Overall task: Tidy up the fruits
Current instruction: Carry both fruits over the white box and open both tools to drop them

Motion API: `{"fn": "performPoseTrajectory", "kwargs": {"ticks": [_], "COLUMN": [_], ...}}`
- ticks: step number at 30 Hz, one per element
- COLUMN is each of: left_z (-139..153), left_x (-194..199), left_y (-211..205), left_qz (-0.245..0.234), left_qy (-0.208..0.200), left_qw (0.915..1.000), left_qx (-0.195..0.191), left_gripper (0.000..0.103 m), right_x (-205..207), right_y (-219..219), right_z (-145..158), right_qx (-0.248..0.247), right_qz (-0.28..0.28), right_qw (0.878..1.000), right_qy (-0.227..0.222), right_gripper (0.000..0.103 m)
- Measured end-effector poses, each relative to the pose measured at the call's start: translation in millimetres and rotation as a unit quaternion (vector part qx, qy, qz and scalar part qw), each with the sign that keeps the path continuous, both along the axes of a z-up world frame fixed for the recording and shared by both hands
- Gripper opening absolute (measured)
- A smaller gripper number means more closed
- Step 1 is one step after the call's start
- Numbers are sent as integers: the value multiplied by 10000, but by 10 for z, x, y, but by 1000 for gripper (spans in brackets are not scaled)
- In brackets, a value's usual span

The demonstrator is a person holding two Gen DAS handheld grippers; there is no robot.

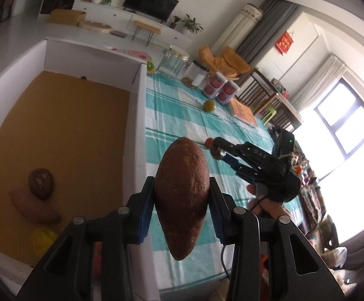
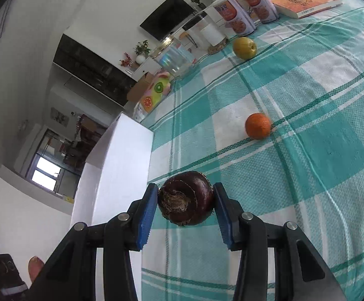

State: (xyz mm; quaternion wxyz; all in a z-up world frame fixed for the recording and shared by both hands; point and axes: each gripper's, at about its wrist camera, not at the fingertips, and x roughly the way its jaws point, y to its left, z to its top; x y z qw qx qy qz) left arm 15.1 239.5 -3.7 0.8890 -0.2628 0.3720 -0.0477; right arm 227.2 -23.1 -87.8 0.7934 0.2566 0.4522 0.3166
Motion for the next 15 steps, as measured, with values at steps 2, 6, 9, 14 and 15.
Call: {"fn": "performPoseTrajectory", "kwargs": {"ticks": [2,6,9,14,15], "left_z": [-29,-247,-383,-534,-525], "left_x": [-79,-213,-306,-429,-445], "left_y": [244,736,921,981,973], "left_qz": [388,1171,1574,1965,2043], "left_qy": [79,508,760,1019,978], "left_qw": [9988,9896,9800,9671,9658], "left_qx": [295,659,947,1255,1259], "left_gripper": [41,41,42,62,77], "right_x": [-260,-825,-1135,-1287,-1282], "right_y": [393,1302,1842,2094,2019], "right_z": [270,508,389,249,284], "right_qx": [146,216,20,-431,-402], "right_qz": [594,1773,2336,2552,2482], "right_qw": [9979,9832,9719,9656,9672], "right_qy": [-198,-361,-297,-250,-350], "right_gripper": [45,45,45,58,61]}}
